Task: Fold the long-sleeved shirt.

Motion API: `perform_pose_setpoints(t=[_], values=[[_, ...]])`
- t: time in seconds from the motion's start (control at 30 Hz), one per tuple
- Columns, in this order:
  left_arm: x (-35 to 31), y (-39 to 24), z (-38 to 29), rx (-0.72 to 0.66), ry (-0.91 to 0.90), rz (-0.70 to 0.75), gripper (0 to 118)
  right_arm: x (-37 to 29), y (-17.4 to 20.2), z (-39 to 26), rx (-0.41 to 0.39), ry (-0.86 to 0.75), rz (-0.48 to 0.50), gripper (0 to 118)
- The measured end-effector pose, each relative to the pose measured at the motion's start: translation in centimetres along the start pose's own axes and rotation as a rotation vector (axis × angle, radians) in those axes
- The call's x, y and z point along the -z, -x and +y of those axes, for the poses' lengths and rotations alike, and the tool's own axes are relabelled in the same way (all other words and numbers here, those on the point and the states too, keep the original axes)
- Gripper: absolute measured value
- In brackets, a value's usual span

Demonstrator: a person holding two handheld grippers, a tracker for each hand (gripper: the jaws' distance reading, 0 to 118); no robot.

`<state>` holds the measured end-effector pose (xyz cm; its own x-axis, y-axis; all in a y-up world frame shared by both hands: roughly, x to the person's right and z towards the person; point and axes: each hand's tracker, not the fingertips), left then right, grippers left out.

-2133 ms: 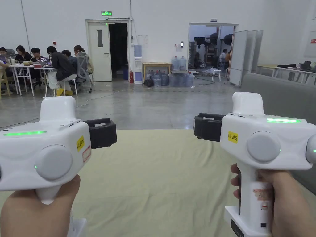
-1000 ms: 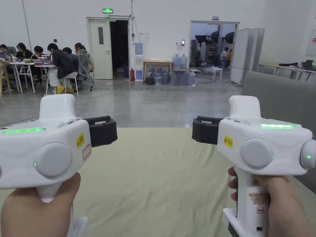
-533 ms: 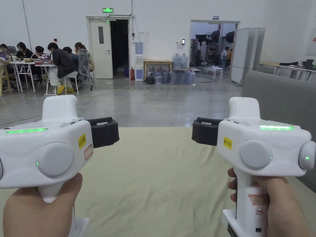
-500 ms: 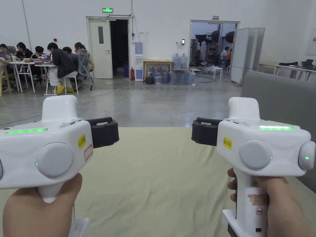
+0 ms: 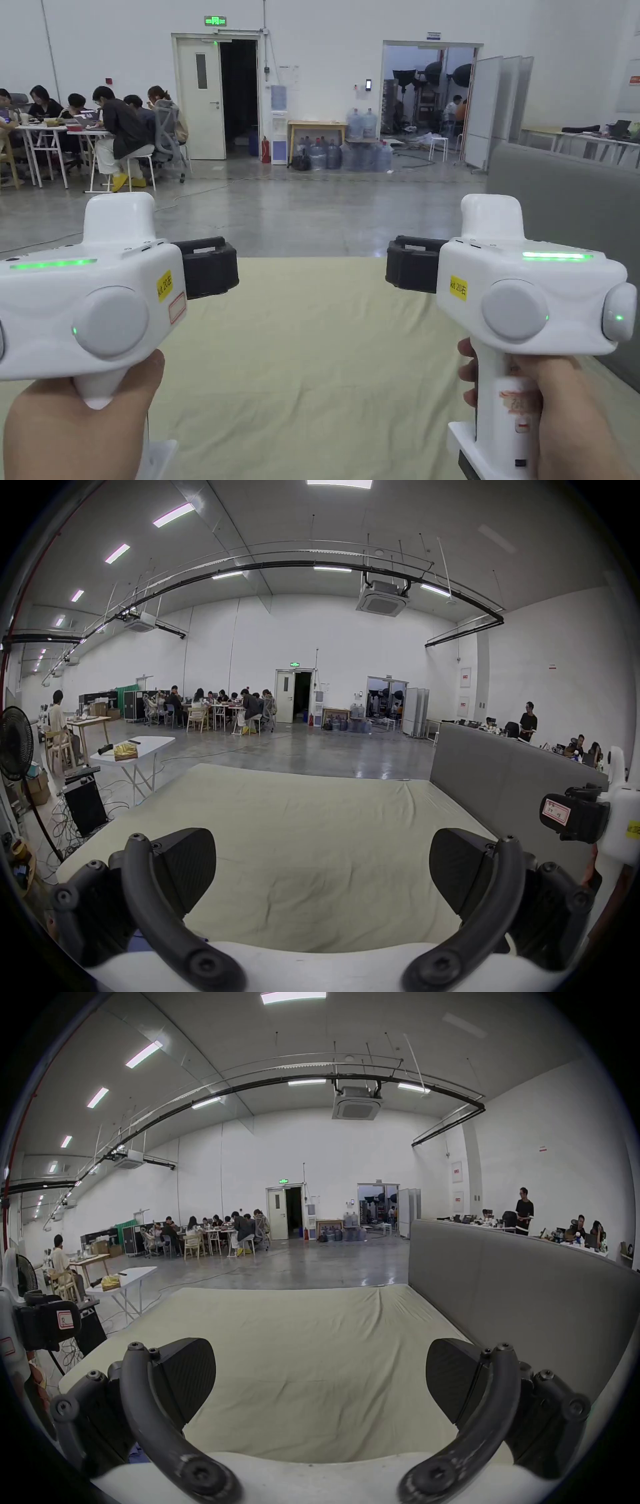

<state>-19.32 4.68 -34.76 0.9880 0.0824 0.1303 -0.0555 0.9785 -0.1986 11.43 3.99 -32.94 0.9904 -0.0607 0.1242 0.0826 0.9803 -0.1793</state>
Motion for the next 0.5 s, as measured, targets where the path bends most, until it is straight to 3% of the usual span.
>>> perform_pose_setpoints(t=[0.5], values=[[-0.3,0.02,0.21,0.005,-0.003,0.0,118,-0.44,0.28,0.01,-0.009,-0.013,-0.004,118]])
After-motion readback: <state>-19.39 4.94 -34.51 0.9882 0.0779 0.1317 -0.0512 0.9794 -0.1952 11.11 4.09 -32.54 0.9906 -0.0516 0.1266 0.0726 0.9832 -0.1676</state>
